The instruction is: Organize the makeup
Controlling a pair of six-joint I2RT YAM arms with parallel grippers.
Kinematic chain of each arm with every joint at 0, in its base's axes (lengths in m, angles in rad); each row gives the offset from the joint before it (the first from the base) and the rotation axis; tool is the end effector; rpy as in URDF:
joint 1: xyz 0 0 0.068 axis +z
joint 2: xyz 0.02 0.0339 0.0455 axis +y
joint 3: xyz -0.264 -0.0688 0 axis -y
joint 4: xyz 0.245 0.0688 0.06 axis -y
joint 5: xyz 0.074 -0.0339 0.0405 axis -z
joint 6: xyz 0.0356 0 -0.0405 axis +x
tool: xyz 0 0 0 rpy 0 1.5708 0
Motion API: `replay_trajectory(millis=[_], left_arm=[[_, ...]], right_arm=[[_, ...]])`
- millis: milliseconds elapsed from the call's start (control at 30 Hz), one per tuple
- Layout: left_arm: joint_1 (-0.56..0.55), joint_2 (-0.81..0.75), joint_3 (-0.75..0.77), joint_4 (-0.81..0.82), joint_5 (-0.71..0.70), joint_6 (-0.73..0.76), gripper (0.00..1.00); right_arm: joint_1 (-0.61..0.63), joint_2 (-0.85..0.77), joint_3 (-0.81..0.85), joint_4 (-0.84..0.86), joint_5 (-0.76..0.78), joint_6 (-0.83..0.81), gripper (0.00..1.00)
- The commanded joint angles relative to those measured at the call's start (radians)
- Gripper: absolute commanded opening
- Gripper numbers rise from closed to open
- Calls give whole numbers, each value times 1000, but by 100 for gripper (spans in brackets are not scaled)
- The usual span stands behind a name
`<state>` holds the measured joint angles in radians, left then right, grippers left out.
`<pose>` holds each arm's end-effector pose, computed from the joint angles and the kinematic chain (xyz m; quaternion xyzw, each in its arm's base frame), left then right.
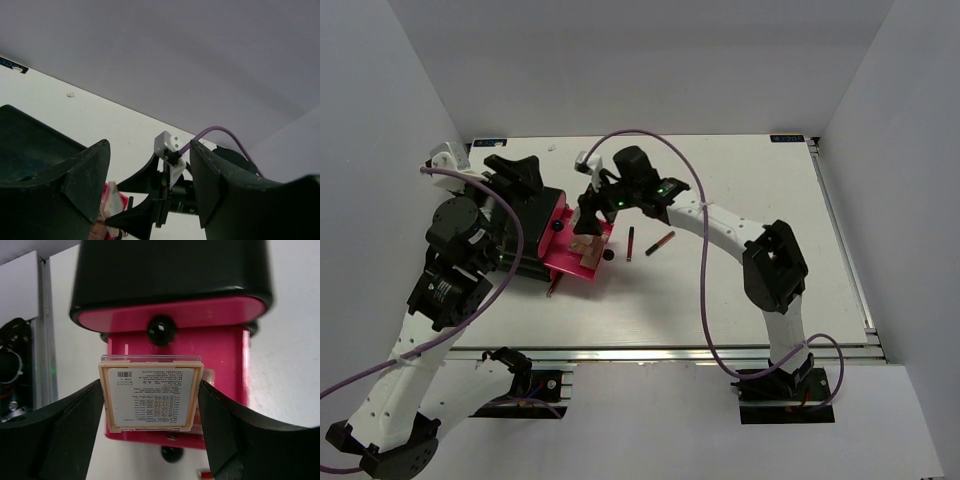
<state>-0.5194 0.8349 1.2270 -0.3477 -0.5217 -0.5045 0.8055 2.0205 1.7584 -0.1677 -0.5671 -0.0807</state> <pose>0.1399 -0.0596 0.4629 -0.1814 0.6692 -0.1866 0.6960 0.3198 0.3605 0.3024 -0.4829 0.6652 0.4040 0.4013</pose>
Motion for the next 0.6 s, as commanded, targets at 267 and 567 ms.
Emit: replay_trajectory(millis=[267, 567], left_arm=[[4, -37, 6, -71, -58, -9, 74], [2, -51, 11, -93, -64, -15, 74]], right_arm=[[84, -3, 26, 73, -88, 187, 13], [96, 52, -4, 76, -218, 193, 13]])
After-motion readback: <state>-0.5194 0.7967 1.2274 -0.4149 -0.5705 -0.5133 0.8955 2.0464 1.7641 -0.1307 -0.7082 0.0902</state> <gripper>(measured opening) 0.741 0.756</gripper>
